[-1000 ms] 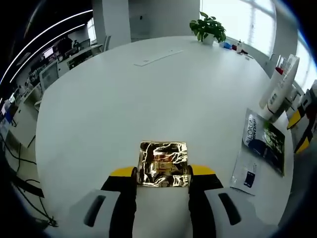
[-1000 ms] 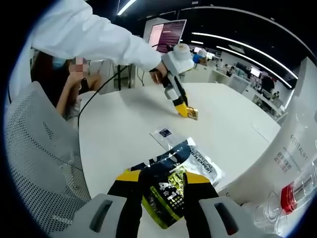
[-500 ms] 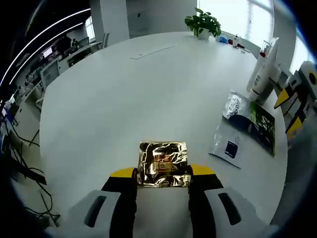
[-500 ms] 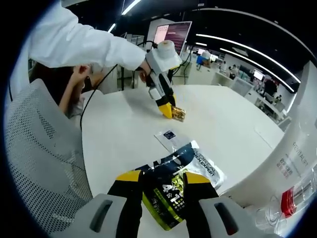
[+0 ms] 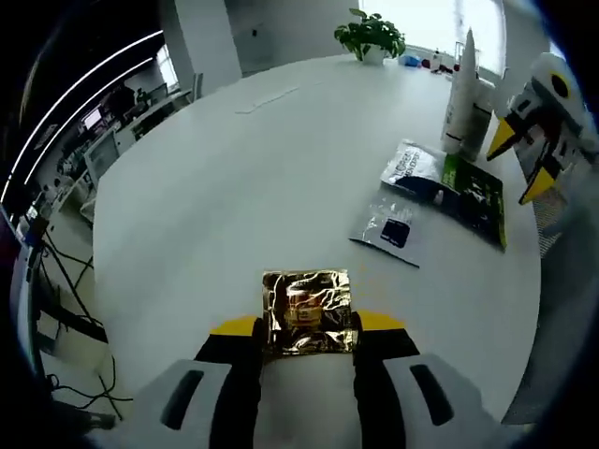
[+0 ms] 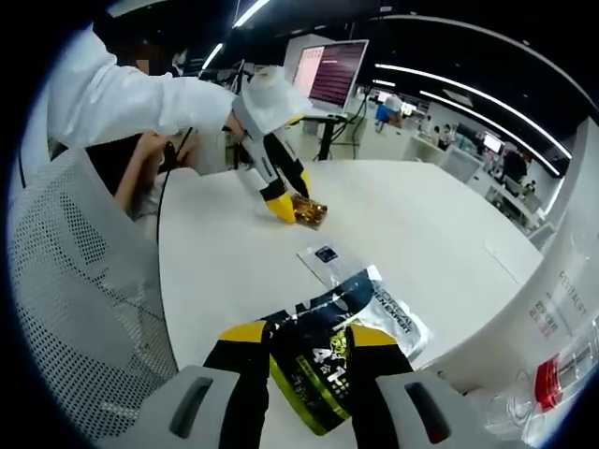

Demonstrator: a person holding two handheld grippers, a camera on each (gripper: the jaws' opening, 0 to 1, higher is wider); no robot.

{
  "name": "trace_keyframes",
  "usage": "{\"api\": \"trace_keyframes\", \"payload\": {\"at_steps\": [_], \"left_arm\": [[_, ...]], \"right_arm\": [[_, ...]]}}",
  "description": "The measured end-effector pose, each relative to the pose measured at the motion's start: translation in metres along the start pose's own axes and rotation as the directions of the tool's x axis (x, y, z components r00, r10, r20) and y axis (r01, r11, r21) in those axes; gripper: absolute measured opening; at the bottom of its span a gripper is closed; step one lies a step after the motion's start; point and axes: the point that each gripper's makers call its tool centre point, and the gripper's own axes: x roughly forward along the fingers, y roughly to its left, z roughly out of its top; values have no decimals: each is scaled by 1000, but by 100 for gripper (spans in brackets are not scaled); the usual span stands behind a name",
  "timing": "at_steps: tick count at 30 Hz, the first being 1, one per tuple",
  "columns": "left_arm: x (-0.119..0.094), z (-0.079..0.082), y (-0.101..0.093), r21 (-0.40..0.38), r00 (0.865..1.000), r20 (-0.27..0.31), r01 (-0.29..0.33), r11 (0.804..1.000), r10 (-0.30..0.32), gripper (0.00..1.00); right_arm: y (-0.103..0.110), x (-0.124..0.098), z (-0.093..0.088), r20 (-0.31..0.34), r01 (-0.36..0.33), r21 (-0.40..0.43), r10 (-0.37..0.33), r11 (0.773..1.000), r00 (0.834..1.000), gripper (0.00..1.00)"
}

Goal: Arrange the skincare products in the storage area until every visible bottle or jar stands upright without overlapping.

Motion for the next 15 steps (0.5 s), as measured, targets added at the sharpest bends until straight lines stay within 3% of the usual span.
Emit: {"api": "trace_keyframes", "payload": {"at_steps": [8,11,15], "left_arm": [[-14,-22,-15,46,993,-75,91,995,-87,34],[-18,-27,-26,160,983,-104,169,973,-154,34],[-22,-33,-40,277,961,-140,268,923,-238,34]], "right_arm": [[4,1,0,-2,-12,-5,12,1000,1000,26],[5,1,0,-2,-16,-6,16,1000,1000,26],[5,1,1,2,-18,-9,18,1000,1000,26]]}}
